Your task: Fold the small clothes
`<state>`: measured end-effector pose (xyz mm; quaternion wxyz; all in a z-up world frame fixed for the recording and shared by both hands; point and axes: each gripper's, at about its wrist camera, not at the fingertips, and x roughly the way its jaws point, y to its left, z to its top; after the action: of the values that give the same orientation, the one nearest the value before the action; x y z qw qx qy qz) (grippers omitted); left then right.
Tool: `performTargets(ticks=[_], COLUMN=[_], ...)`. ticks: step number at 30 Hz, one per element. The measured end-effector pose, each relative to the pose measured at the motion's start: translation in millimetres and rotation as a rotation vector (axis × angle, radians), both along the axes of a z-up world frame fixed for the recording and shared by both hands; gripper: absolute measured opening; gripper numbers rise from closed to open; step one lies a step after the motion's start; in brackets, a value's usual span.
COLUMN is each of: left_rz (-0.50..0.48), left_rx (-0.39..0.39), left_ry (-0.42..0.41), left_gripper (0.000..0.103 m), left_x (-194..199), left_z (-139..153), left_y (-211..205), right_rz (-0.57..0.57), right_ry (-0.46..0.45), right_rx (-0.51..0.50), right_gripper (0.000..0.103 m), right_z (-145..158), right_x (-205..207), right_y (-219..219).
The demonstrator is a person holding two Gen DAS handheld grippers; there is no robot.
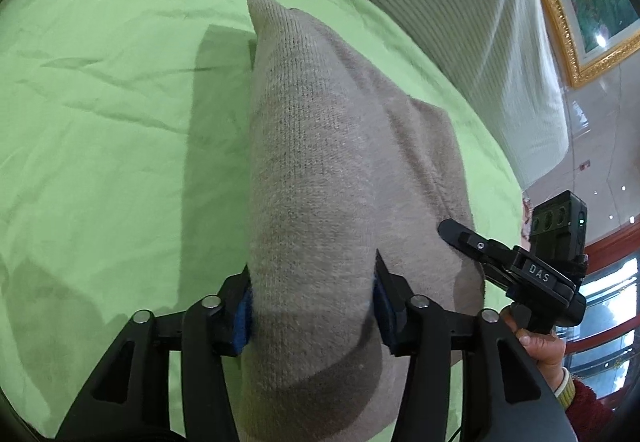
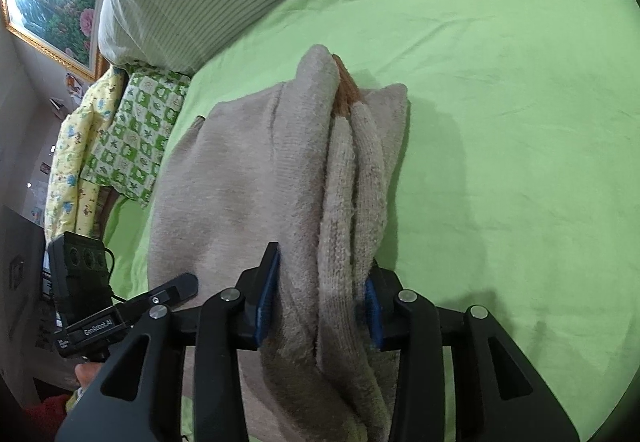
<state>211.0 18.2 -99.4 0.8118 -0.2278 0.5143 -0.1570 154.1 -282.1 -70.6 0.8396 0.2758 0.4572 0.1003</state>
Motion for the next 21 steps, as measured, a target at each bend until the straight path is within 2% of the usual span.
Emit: performTargets(ticks=[7,12,16,21], left_rz=[0.039,0.057,0.043,0.007], left_rx=[0.025,0.033,0.081,0.191], left_ry=[0.006,0.013,-0.004,-0.041], left_gripper=[0.066,0.067,0.065,0.069], left_x=[-5.1,-9.8,-22.7,-52.2], left_z=[-0.6,4.7,16.5,31.6], left_y=[7.6,4.4,5.3,7.8], right_rz=[-0.023,-0.041,-0.058,-0.059], right_ry=[0.0,0.005,-0.04,-0.071], right_rx=[-0.043,-0.047,-0.063,-0.103], right_gripper=[0.05,0.054,0.056,0.056], right_z=[-2.8,-1.0,19.8,37.9], right_x=[2.2,-0.2,-18.4,-58.4], right_y=[1.2,0.4,-0.6,-8.2])
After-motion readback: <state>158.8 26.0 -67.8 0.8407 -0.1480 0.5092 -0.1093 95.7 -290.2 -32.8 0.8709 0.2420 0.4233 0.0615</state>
